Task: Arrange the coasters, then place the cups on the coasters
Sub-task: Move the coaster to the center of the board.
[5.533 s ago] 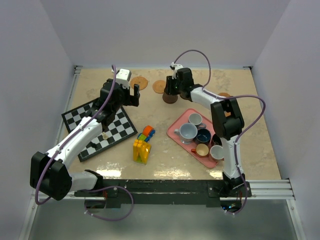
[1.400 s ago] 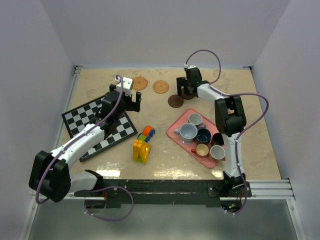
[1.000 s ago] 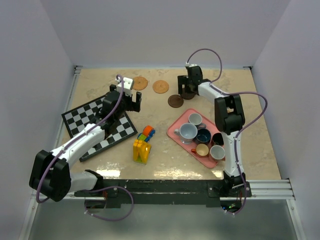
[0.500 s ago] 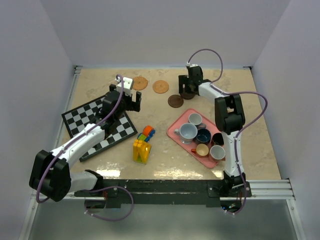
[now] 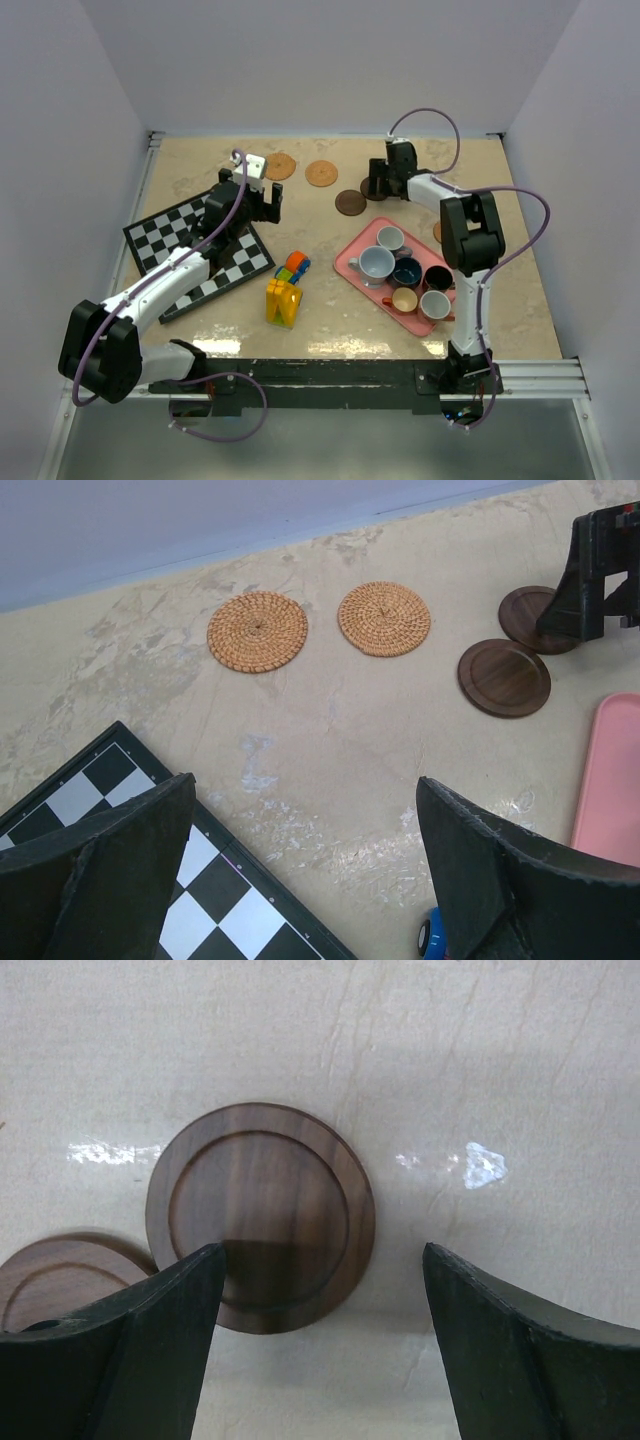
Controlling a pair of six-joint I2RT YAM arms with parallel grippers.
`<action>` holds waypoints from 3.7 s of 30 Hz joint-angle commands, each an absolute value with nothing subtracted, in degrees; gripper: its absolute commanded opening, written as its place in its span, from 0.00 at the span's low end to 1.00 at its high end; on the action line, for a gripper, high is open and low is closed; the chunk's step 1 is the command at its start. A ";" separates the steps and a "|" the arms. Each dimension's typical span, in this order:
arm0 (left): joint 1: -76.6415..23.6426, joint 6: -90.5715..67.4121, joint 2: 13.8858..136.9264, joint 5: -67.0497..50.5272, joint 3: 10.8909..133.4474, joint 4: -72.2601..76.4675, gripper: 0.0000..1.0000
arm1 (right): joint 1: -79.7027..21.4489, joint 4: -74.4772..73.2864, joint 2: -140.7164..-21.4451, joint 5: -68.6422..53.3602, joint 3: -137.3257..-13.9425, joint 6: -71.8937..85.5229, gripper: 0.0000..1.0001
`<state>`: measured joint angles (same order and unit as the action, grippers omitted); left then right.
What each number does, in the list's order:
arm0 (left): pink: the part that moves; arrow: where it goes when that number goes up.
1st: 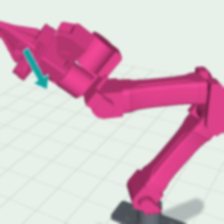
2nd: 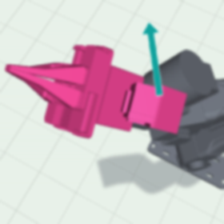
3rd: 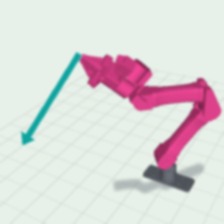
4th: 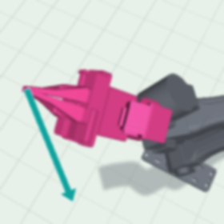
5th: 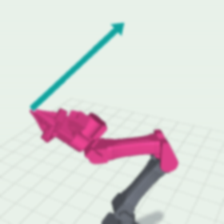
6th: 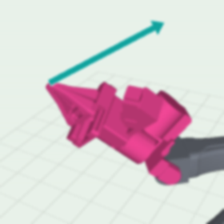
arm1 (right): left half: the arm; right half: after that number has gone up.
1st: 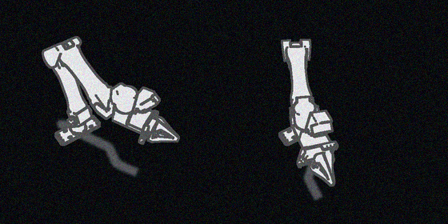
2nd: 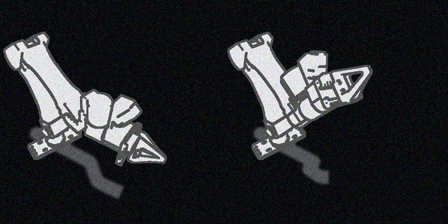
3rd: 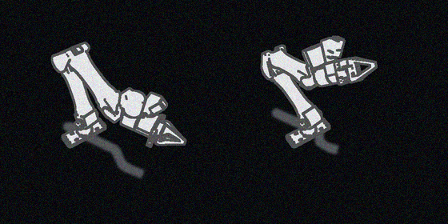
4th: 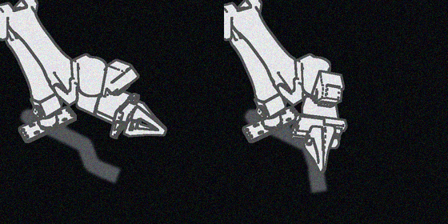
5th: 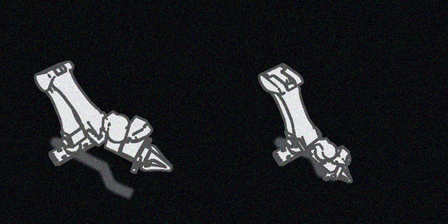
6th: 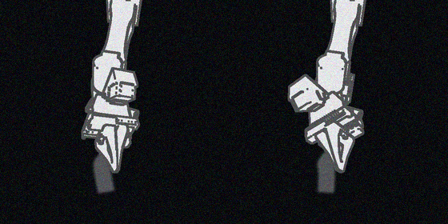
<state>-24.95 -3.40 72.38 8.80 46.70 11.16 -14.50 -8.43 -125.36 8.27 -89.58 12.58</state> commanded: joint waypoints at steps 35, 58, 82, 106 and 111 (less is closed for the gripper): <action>-25.31 -4.57 70.75 8.61 46.58 14.15 0.96 | -7.65 -15.65 -119.71 10.64 -81.12 11.34 0.48; -25.31 -5.10 70.66 8.00 46.50 14.33 0.96 | -6.24 -16.35 -116.63 12.39 -75.76 10.02 0.36; -25.40 -5.01 69.96 8.35 46.67 14.15 0.96 | -6.24 -15.47 -115.49 11.60 -75.50 10.81 0.40; -25.40 -4.57 70.40 9.67 46.58 14.33 0.96 | -6.07 -16.26 -111.89 5.71 -85.78 9.84 0.59; -25.40 -4.48 70.40 10.02 46.49 14.15 0.96 | -4.05 -17.49 -109.17 6.85 -82.45 10.28 0.70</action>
